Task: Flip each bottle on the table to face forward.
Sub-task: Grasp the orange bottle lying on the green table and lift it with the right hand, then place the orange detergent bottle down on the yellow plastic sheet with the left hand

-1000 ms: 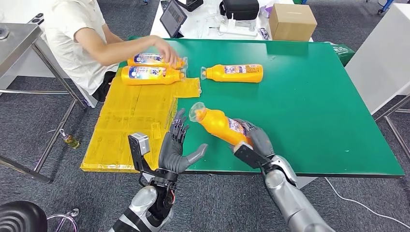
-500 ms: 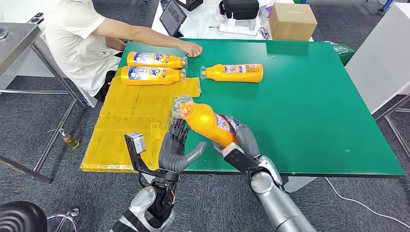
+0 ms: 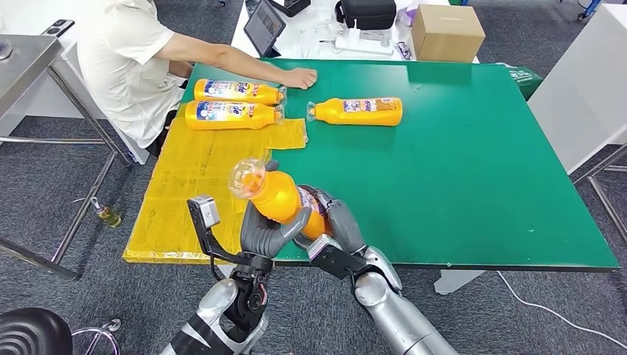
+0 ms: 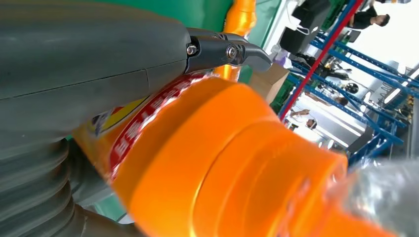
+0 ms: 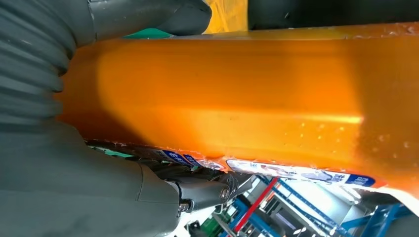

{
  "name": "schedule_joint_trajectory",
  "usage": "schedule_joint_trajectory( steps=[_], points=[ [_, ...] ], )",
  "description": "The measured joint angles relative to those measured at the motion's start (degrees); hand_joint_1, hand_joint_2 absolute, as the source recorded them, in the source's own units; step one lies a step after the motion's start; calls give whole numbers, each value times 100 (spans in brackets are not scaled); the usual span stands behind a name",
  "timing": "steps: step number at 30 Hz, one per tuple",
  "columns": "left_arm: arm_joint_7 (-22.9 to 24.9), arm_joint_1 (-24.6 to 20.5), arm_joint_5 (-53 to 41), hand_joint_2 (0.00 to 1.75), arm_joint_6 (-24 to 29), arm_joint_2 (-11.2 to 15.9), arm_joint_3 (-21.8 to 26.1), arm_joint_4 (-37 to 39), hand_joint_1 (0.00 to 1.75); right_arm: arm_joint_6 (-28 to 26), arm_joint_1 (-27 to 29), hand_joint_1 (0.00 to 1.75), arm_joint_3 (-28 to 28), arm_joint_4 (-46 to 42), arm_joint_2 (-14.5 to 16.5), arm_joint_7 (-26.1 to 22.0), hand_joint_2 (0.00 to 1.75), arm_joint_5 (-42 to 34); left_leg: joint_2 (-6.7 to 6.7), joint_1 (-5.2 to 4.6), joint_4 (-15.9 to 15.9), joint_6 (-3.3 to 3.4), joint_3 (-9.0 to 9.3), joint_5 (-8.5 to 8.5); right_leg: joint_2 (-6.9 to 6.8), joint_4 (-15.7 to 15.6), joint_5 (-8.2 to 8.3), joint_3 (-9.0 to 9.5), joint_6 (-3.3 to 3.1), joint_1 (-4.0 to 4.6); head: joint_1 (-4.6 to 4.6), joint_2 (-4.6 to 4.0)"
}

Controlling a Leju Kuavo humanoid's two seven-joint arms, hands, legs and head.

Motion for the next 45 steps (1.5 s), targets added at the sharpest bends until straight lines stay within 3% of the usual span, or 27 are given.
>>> schedule_joint_trajectory(
  steps=[2,6,7,9,12,13,16,24,34,43,45],
  points=[
    [9,-24,40,175,-28,7,15,44,1,3,-18,175,47,23,0,-2,175,-2,0,0,0,0,0,0,0,0,0,0,0,0,1,0],
    [28,-68,192,175,-125,12,42,139,168,14,-45,175,104,66,0,-7,175,-41,0,0,0,0,-1,0,0,0,0,0,0,0,1,0],
    [21,-84,242,175,-181,12,64,177,175,20,-54,174,116,77,0,-10,175,-62,0,0,0,0,-1,0,0,0,0,0,0,0,1,0],
    [-40,-103,290,175,-309,12,109,248,175,33,-73,165,133,89,0,-20,175,-116,0,0,0,0,-1,0,0,0,0,0,0,0,0,0],
    [-156,-105,279,175,-520,21,166,299,175,55,-94,35,161,91,-2,-36,175,-197,0,0,0,0,0,0,0,0,0,0,0,0,1,0],
    [-174,-106,267,175,-600,33,183,303,175,74,-95,0,174,91,-2,-42,131,-219,0,0,0,0,0,0,0,0,0,-1,0,0,1,0],
    [-175,-109,222,175,-891,85,210,299,175,142,-80,0,210,92,-2,-71,0,-306,1,0,0,0,0,0,0,0,0,-2,0,0,0,0],
    [-154,-106,274,175,-1817,213,287,295,175,-287,206,0,307,-474,-83,-156,0,-741,0,0,0,0,-1,0,0,0,0,-3,0,0,1,0],
    [-118,-18,378,175,-1698,266,531,149,175,-1007,582,0,316,-1309,-204,-157,0,-1127,1,0,0,-1,-2,0,0,0,0,-4,0,0,2,0],
    [-212,-16,-229,175,-755,320,681,125,175,-1731,780,0,224,-1650,-231,-157,0,-1283,0,0,0,-1,-2,0,0,0,-1,-4,0,0,3,0],
    [-516,-170,-1539,175,603,383,739,363,175,-2183,970,0,-128,-2048,-140,-157,0,-1116,0,0,0,-1,-3,0,0,0,0,-5,0,0,2,0]
  ],
)
